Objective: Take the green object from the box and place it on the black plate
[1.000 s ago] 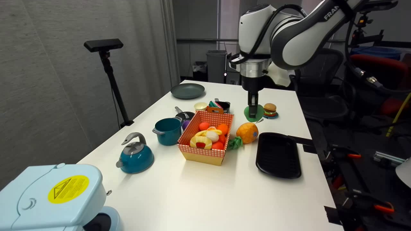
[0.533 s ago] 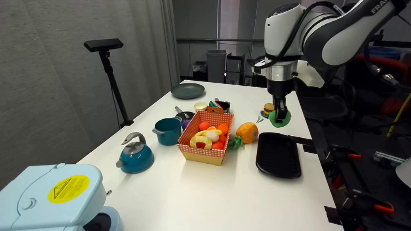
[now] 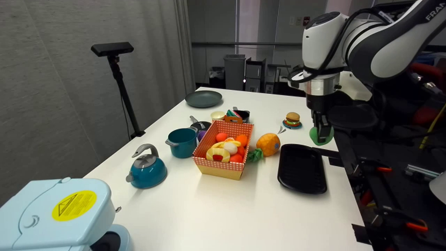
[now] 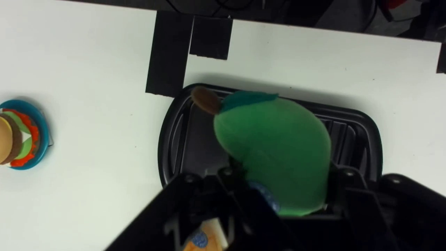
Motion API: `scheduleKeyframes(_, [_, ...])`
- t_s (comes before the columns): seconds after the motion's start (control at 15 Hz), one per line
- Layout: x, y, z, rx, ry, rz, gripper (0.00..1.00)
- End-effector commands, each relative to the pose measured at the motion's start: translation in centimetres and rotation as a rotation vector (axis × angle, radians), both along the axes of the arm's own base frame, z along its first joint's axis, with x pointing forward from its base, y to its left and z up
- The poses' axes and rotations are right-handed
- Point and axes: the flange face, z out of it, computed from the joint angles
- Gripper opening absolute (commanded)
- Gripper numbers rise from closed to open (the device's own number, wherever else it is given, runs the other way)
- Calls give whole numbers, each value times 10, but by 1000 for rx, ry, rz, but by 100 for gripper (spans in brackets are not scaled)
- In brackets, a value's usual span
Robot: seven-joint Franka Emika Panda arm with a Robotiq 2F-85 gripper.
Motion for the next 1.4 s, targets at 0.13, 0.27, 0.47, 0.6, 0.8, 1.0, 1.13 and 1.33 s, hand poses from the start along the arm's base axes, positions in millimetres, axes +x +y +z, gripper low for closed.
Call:
scheduleKeyframes(0.13, [-13,-5,-2,-10,3,19,98])
scheduleKeyframes(0.27, [-14,-7,-6,-7,11,11,100])
scheduleKeyframes(0.47, [-14,-11,-11,-7,18,3,100])
scheduleKeyframes(0.6, [-13,-14,-14,-6,27,-9,100])
scheduleKeyframes(0.8, [-13,-16,-17,-12,33,-27,100])
scheduleKeyframes(1.0, [-13,-12,-16,4,44,-33,100])
scheduleKeyframes(1.13, [-13,-12,-17,4,45,-33,100])
scheduleKeyframes(1.33, [-13,-12,-17,4,45,-33,100])
